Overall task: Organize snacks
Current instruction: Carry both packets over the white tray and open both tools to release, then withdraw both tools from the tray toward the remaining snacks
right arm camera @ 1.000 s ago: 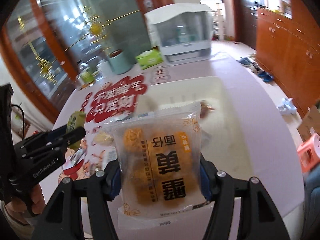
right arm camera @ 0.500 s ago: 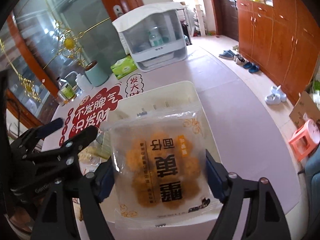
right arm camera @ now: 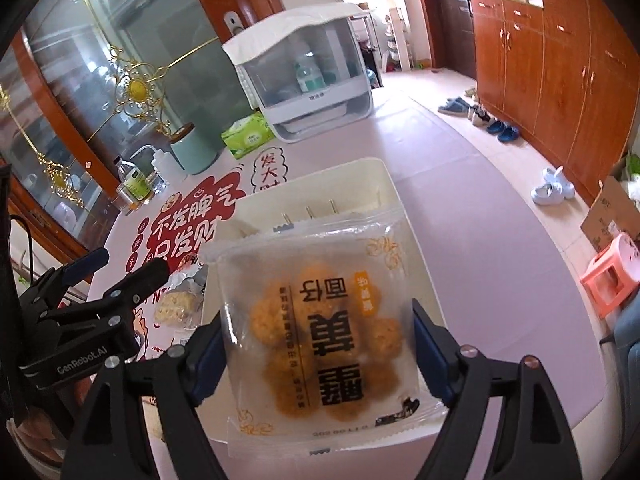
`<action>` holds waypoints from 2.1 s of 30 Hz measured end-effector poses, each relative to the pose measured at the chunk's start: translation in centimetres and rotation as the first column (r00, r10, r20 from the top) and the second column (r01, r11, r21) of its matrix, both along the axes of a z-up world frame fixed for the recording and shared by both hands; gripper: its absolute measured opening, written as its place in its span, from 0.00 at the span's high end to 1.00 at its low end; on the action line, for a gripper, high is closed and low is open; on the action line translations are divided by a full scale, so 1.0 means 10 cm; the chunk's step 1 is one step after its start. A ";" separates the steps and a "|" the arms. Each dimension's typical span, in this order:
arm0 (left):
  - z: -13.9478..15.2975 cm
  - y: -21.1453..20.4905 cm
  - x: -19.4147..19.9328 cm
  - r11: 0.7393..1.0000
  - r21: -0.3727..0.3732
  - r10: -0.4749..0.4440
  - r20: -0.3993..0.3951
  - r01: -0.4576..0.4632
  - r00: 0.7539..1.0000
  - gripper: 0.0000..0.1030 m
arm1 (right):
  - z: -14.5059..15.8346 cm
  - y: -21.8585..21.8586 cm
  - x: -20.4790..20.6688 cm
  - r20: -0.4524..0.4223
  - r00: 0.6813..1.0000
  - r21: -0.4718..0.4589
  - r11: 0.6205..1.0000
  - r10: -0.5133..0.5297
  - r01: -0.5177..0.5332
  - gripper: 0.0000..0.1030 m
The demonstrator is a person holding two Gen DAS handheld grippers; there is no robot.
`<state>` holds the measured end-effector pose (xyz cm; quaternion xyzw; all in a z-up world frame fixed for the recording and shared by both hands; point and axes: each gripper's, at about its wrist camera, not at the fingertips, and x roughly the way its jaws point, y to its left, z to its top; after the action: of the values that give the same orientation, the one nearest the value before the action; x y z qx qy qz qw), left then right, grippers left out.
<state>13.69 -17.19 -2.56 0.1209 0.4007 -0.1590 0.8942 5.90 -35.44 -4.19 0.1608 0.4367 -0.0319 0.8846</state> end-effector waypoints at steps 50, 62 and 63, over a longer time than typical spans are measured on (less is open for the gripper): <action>-0.06 1.54 -0.94 0.979 -0.024 0.203 -0.041 -0.204 0.978 0.03 | 0.28 1.37 -0.59 0.144 0.945 -0.172 0.948 0.295 -0.270 0.15; -0.23 2.63 -0.88 0.937 0.014 0.348 -0.057 -0.348 0.936 0.03 | 0.29 1.92 -0.33 0.202 0.911 -0.159 0.930 0.360 -0.333 0.16; -0.25 2.73 -0.83 0.934 0.013 0.358 -0.068 -0.358 0.931 0.03 | 0.26 2.00 -0.27 0.185 0.908 -0.175 0.921 0.377 -0.347 0.16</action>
<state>5.34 10.08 -5.05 0.0404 0.4468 0.0022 0.8937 3.23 -15.47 -1.55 0.0176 0.3572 0.1203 0.9261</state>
